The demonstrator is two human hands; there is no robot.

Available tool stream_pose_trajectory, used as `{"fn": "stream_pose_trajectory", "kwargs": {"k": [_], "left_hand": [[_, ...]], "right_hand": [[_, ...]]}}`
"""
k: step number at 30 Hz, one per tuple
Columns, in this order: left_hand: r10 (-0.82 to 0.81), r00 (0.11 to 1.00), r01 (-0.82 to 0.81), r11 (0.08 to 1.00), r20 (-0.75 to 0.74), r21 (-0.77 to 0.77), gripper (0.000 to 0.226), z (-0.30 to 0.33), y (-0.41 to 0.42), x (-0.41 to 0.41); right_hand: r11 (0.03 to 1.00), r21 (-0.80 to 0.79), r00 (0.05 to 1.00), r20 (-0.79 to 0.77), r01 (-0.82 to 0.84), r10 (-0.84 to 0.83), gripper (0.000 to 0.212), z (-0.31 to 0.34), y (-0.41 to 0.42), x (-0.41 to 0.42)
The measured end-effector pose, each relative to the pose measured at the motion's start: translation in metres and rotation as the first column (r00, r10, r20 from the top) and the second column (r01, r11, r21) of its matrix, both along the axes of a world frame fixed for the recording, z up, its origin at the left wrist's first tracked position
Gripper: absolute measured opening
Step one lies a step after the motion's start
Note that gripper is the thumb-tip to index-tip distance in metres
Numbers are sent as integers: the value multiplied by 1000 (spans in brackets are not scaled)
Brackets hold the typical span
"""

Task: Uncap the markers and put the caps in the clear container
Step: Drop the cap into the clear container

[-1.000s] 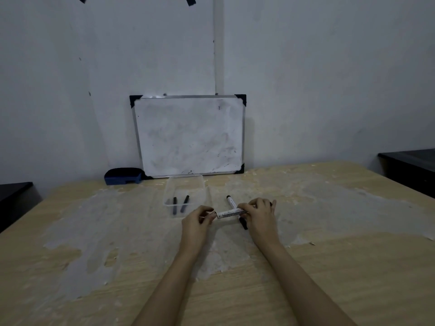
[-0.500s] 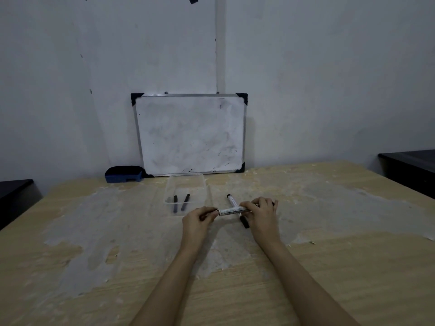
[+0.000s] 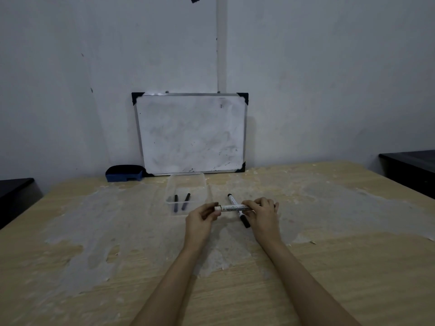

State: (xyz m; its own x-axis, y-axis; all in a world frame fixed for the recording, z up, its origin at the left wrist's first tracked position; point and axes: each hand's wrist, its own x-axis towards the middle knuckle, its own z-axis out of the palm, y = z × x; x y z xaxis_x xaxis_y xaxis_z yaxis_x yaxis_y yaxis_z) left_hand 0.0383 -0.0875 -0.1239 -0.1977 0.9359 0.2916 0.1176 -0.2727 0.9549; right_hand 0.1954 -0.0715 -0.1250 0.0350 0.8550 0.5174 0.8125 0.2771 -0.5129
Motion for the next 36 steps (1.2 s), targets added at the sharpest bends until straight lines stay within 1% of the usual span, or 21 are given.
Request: {"fn": "stream_pose_trajectory", "kwargs": {"k": [1, 3, 7, 10, 12, 14, 20, 22, 29, 31, 34, 35, 36], "left_hand": [[-14, 1000, 14, 1000, 8, -12, 26, -1, 0, 0], [-8, 1000, 8, 1000, -28, -1, 23, -3, -1, 1], [27, 985, -17, 998, -170, 60, 18, -4, -5, 2], [39, 943, -22, 998, -330, 57, 20, -5, -4, 0], [41, 900, -18, 998, -434, 57, 21, -6, -4, -2], [50, 870, -26, 998, -491, 57, 21, -5, -4, -2], [13, 866, -9, 1000, -501, 10, 23, -4, -3, -6], [-7, 870, -1, 1000, -494, -17, 25, -4, -2, -6], [-10, 875, 16, 1000, -484, 7, 27, -5, -1, -9], [-4, 907, 9, 1000, -422, 9, 26, -4, -1, -8], [109, 971, -104, 994, -211, 33, 25, 0, -3, -6], [146, 975, -142, 989, -167, 32, 24, 2, -4, -5], [167, 974, -164, 986, -156, 28, 25, 2, -5, -3]], "right_hand": [[1000, -2, 1000, -3, -3, 3, 24, 0, 0, 0], [1000, -8, 1000, -5, -16, 16, 24, 0, 0, 0], [999, 16, 1000, 4, -29, 29, 22, 1, -2, -1], [998, 52, 997, 69, -31, 28, 21, 1, -5, 0], [999, 38, 990, 140, -31, 25, 22, 2, -8, -1], [999, 26, 981, 193, -38, 32, 23, 3, -10, -1], [998, -37, 965, 259, -41, 49, 23, 7, -12, 0], [998, -48, 965, 254, -51, 62, 24, 8, -12, 1], [995, 46, 975, 209, -86, 75, 20, 12, -13, -1], [998, -24, 972, 229, -56, 60, 22, 15, -14, -2], [992, -124, 936, 348, 2, 41, 20, 24, -15, -15], [991, -136, 926, 376, 20, 32, 21, 28, -16, -22], [989, -140, 918, 396, 39, 19, 24, 31, -16, -29]]}}
